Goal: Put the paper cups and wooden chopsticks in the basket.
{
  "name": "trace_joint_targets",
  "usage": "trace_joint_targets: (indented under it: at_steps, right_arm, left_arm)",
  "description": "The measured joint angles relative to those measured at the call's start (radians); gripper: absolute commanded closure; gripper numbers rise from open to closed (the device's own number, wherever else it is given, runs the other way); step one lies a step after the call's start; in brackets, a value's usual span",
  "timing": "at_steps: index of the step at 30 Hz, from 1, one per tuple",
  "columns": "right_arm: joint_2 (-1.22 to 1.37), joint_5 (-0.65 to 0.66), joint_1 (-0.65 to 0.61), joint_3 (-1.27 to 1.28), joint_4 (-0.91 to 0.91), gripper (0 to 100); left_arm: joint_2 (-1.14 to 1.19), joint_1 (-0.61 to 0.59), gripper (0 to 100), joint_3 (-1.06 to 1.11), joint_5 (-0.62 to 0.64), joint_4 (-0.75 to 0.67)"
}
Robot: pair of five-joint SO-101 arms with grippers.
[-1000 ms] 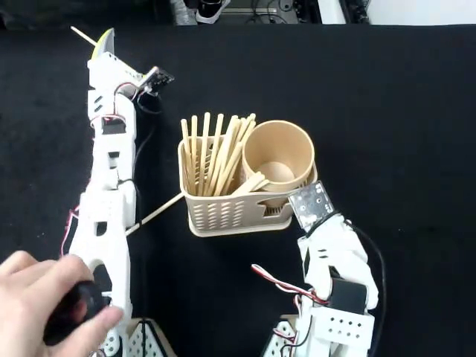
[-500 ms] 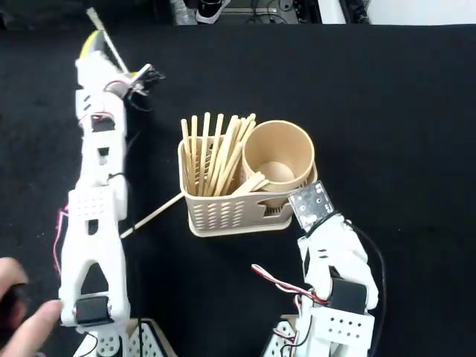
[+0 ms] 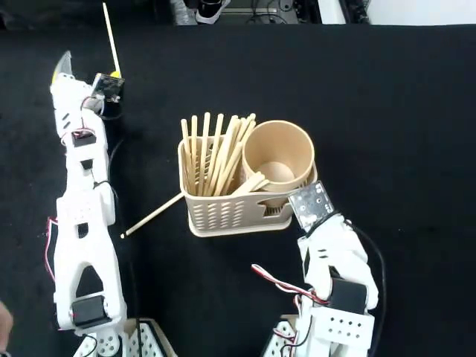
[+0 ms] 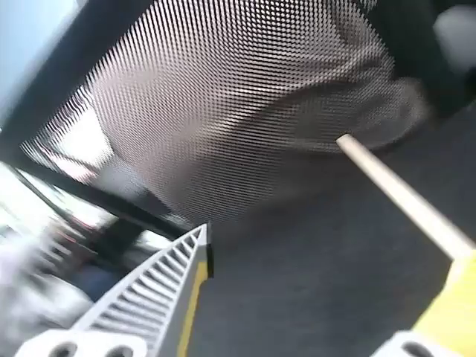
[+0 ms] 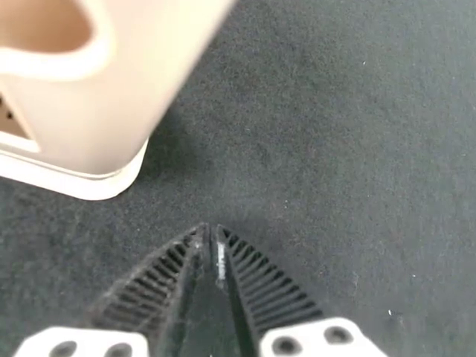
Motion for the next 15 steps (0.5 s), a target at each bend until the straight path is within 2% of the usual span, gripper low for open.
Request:
trace_joint_targets:
  at_steps: [3,5,10,15]
  right_arm:
    - [0.000,0.000,0.000,0.000,0.000,98.6]
    - [0.000,0.000,0.000,0.000,0.000,98.6]
    - [0.000,0.000,0.000,0.000,0.000,98.6]
    - [0.000,0.000,0.000,0.000,0.000,98.6]
  left_arm:
    - [0.002,0.003,54,0.002,0.239,0.002]
    - [0.005,-0.002,54,0.002,0.348,0.002]
    - [0.011,-0.025,54,-0.074,0.471,0.054]
    - [0.011,-0.023,54,-0.169,0.634,0.292]
